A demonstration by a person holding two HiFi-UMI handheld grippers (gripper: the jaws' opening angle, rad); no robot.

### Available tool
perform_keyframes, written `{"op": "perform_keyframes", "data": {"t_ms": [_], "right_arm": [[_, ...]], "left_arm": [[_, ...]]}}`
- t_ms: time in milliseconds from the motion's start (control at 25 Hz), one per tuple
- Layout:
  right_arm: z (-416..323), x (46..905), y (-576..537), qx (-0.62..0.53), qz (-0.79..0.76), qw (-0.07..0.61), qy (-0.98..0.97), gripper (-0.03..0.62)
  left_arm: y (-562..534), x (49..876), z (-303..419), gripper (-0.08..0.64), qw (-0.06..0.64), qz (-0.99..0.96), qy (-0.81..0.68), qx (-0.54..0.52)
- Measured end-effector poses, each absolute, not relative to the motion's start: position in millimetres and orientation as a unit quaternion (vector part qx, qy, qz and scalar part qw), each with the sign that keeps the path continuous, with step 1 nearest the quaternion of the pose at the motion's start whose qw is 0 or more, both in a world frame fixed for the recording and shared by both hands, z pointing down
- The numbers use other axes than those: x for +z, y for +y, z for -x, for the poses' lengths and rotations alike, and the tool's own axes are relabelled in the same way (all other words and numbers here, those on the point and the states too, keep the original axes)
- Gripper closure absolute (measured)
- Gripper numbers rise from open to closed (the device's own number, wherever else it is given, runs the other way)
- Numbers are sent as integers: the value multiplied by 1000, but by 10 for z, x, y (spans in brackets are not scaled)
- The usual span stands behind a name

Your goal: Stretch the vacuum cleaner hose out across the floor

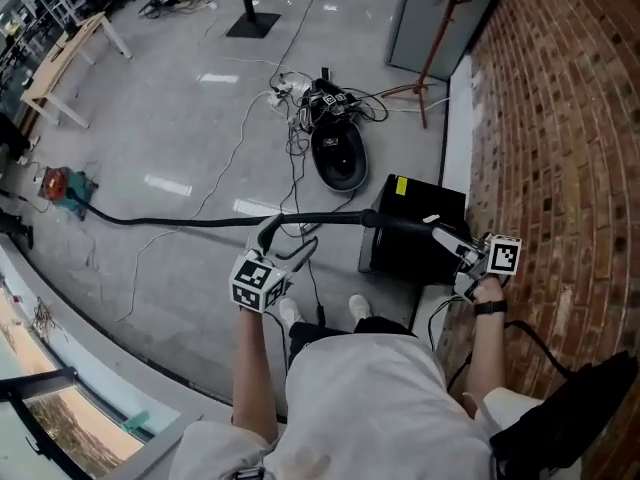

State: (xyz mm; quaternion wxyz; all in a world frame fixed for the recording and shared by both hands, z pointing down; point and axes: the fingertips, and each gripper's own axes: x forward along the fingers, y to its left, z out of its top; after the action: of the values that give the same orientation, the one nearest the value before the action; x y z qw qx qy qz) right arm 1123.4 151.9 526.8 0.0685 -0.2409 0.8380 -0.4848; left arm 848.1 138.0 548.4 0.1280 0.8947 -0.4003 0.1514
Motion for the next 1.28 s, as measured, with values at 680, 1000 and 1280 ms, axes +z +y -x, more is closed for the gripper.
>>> {"op": "perform_keyframes", "data": {"t_ms": [680, 1000, 1280], "right_arm": [[-11880, 4459, 1389, -217, 405, 185, 869, 430], [-11377, 4363, 1153, -147, 414, 150, 886, 428], [-11098, 4321, 1111, -129, 406, 143, 893, 426]], "left_arm": [[1108, 4751, -10945, 219, 26, -930, -358, 76], [897, 4345, -10327, 266, -16, -888, -458, 41], [955, 4149, -9744, 367, -48, -838, -543, 18]]}}
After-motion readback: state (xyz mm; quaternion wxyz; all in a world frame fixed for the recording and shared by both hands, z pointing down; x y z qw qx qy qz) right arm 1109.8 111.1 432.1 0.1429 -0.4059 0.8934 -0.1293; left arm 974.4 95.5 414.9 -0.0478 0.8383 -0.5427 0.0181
